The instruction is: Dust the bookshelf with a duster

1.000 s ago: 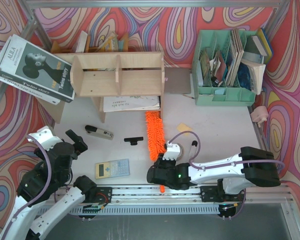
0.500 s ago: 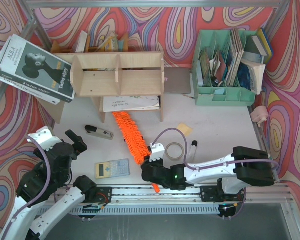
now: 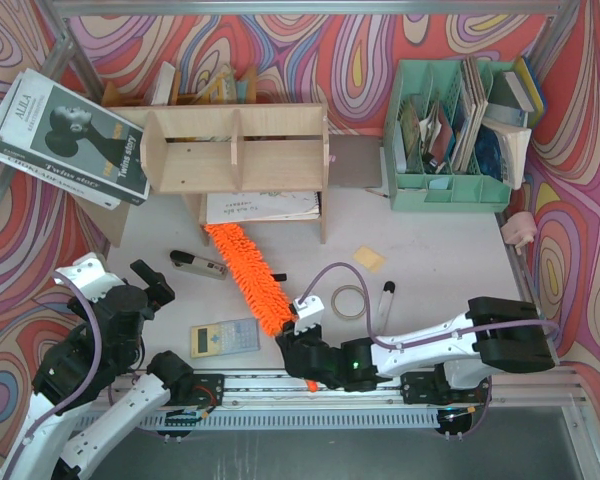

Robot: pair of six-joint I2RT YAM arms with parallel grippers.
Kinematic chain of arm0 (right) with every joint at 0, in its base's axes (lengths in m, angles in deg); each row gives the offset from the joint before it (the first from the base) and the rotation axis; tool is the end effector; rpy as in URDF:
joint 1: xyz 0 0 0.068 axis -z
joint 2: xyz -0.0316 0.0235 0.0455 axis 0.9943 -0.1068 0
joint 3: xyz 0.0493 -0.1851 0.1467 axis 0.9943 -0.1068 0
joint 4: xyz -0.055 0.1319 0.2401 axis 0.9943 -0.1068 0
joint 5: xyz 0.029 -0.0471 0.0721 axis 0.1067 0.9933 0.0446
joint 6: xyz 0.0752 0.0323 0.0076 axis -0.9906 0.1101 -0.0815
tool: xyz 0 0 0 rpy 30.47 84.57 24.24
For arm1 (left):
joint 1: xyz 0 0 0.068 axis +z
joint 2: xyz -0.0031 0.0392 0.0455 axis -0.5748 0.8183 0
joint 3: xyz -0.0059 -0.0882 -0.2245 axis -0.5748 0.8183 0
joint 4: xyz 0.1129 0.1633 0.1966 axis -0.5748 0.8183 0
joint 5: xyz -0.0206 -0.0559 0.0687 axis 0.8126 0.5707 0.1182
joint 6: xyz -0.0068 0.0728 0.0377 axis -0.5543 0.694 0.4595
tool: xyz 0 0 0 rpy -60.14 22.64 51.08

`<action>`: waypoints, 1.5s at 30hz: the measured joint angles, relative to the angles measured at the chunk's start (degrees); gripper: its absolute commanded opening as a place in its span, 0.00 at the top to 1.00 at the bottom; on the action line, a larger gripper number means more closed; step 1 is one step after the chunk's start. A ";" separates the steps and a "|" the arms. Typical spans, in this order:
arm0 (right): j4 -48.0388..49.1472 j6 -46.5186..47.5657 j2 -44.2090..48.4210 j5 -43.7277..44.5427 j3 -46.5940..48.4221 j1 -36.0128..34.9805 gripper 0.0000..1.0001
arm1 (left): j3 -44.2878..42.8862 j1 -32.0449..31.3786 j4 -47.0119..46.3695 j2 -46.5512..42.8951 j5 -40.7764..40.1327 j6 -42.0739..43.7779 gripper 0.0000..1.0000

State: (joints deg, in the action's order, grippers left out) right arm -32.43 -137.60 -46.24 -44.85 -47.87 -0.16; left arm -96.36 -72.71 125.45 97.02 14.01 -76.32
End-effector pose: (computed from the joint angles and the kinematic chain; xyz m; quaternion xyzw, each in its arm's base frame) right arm 0.0815 0.3326 0.1302 -0.1032 0.8378 0.2776 0.4586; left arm 0.1106 -0.0178 0.3310 -0.2438 0.7766 -0.0281 0.5803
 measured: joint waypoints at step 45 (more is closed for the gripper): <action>-8.92 -0.90 -7.15 -4.76 6.78 2.80 1.00 | 0.00 0.00 0.00 0.00 0.00 0.00 0.02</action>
State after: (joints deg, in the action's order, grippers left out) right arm -41.35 -138.49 -53.38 -49.61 -41.09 2.64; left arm -96.36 -72.71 125.45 97.02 14.01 -76.32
